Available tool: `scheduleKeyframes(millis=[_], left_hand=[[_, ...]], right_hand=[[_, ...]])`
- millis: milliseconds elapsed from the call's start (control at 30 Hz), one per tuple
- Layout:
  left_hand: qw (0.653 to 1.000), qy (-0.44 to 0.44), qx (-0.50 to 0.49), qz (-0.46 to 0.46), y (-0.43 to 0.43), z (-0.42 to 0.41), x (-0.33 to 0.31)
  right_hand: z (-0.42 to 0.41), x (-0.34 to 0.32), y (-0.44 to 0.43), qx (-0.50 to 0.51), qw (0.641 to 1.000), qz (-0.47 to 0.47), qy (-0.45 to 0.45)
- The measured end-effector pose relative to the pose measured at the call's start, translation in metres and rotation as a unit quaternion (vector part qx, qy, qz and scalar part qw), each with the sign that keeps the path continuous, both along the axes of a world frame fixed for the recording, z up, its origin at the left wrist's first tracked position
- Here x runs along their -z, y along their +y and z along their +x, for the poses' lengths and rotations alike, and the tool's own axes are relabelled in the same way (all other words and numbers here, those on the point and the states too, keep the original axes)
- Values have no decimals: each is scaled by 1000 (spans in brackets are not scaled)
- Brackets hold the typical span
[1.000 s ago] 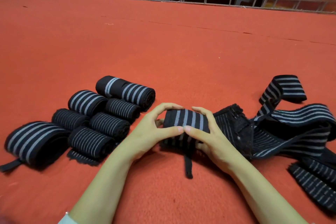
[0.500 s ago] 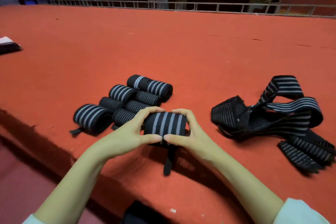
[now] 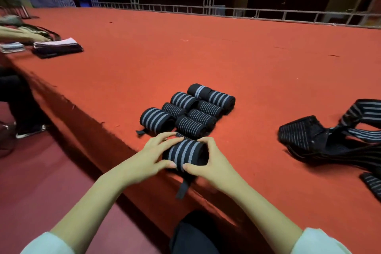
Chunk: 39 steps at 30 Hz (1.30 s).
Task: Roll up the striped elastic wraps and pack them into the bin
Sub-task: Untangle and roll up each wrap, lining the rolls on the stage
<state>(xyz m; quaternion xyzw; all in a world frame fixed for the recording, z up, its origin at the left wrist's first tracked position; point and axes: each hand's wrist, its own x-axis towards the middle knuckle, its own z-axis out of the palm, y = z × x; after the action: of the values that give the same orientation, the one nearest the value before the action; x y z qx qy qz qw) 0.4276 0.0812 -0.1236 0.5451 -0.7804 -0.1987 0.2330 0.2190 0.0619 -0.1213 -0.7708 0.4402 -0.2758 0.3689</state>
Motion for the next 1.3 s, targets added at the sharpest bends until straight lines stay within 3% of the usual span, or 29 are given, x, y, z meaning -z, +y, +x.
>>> scheduleKeyframes(millis=[133, 400, 600, 800, 1133, 1300], left_hand=[[999, -30, 27, -34, -11, 4, 10], [992, -62, 38, -103, -33, 31, 16], [977, -125, 9, -175, -51, 45, 14], [970, -164, 12, -177, -68, 53, 21], [973, -154, 10, -169, -68, 58, 25], [979, -182, 15, -89, -57, 51, -2]], right_hand=[[-18, -2, -10, 21, 990, -36, 135], [3, 4, -19, 35, 997, -23, 61], [27, 10, -33, 82, 990, -69, 91], [35, 15, -44, 89, 989, -58, 104], [37, 17, -48, 82, 990, -41, 104], [34, 9, -45, 63, 988, -44, 137]])
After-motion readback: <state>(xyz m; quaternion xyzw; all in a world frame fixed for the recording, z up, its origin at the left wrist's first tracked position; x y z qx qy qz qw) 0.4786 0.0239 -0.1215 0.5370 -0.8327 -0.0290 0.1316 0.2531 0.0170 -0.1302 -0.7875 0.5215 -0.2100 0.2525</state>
